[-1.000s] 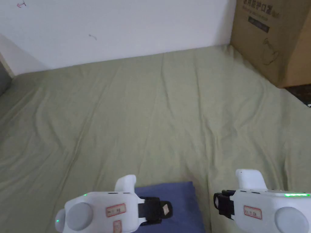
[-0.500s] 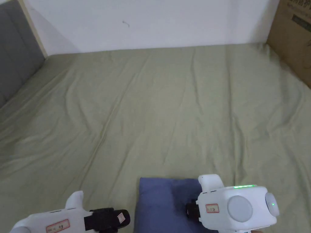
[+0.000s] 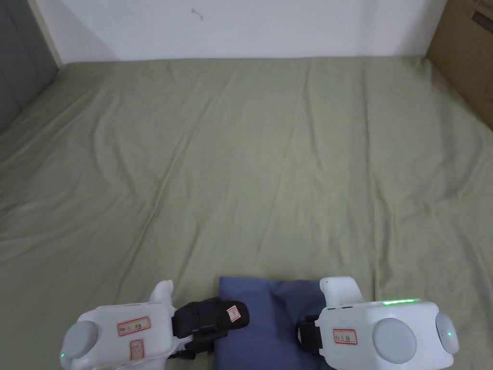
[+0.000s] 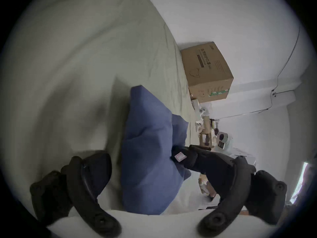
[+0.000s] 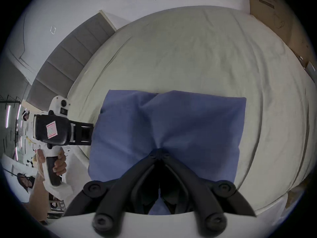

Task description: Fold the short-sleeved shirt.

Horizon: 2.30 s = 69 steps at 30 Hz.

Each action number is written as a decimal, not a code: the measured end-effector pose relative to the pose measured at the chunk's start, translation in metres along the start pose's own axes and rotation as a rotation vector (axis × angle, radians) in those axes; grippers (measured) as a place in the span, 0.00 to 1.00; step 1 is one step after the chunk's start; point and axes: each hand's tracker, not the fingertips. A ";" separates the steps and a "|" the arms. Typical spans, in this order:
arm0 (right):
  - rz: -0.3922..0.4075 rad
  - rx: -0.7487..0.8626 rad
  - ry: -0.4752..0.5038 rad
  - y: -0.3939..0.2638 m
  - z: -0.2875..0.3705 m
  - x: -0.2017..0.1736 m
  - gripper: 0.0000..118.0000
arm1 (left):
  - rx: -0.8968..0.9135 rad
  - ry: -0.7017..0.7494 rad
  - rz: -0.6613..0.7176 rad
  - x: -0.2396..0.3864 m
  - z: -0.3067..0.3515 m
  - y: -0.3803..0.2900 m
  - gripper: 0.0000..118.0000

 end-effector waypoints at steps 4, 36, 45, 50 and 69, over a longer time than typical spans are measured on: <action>-0.020 0.000 0.015 0.000 -0.001 0.004 0.00 | -0.006 -0.053 0.008 0.000 -0.020 0.005 0.95; -0.017 0.052 -0.018 0.024 0.023 -0.015 0.00 | -0.060 1.283 -0.376 -0.007 0.221 0.155 0.18; -0.003 0.007 -0.015 0.032 0.000 -0.023 0.00 | -0.089 1.614 -0.405 -0.068 0.247 0.191 0.73; -0.001 0.006 -0.017 0.032 -0.002 -0.019 0.00 | 0.039 1.593 -0.300 -0.058 0.253 0.178 0.86; -0.023 0.150 0.006 0.000 0.059 -0.006 0.00 | 0.452 1.018 -0.427 0.132 0.176 0.039 0.00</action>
